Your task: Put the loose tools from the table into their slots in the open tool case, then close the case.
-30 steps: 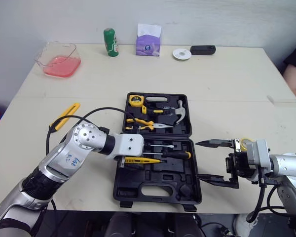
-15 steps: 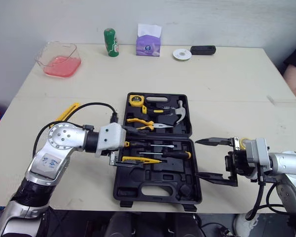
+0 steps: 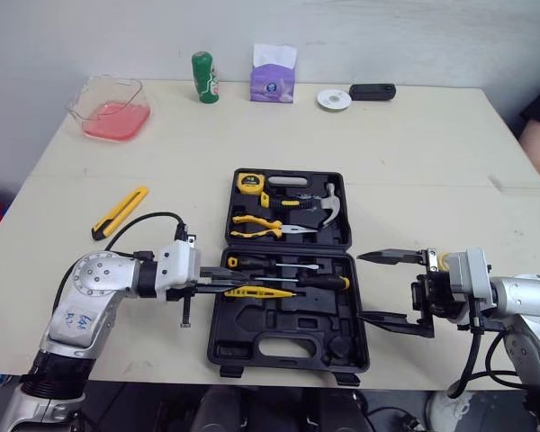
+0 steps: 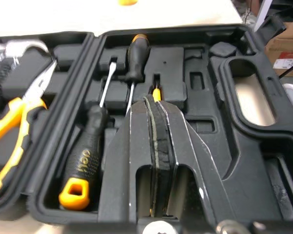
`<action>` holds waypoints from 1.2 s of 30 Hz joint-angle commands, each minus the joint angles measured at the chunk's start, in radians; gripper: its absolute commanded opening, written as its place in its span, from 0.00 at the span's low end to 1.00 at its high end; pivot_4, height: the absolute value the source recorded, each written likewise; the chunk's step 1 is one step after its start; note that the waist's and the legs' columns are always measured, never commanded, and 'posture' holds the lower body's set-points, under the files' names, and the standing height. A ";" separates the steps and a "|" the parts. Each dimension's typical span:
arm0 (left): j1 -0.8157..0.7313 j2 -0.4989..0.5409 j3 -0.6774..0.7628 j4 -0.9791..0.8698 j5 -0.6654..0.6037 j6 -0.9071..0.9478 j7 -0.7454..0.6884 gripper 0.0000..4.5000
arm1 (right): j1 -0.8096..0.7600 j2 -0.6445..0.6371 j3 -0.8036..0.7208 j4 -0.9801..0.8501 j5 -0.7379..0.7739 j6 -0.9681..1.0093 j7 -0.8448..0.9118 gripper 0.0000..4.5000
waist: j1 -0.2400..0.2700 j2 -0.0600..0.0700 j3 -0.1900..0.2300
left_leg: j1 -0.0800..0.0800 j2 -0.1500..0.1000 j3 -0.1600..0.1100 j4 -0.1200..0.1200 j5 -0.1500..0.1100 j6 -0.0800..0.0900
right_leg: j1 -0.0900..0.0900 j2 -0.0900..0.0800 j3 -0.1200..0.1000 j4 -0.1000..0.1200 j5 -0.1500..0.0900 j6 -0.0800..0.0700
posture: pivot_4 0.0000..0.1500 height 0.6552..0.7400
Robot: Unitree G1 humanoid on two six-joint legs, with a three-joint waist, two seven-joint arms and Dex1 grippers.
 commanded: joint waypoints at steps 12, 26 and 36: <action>0.012 -0.057 -0.097 0.036 0.067 -0.042 0.033 0.01 | 0.018 0.000 -0.023 -0.025 0.005 -0.023 -0.007 1.00 | 0.000 0.000 0.000 | 0.000 0.000 0.000 0.000 0.000 0.000 | 0.000 0.000 0.000 -0.001 0.000 0.000 | 1.00 1.00; 0.003 -0.049 -0.134 0.086 0.138 0.040 0.083 0.01 | 0.011 -0.002 -0.020 -0.024 0.008 -0.020 -0.006 1.00 | 0.001 0.000 0.000 | 0.001 0.000 0.000 0.000 0.000 0.000 | 0.000 0.000 0.000 -0.001 0.000 0.000 | 1.00 1.00; -0.004 -0.086 -0.118 0.044 0.079 0.035 0.072 0.01 | 0.012 -0.008 -0.022 -0.030 0.012 -0.010 -0.009 1.00 | 0.003 0.003 -0.002 | 0.001 0.000 0.000 0.000 0.000 0.000 | 0.001 -0.001 0.000 0.000 0.000 -0.001 | 1.00 1.00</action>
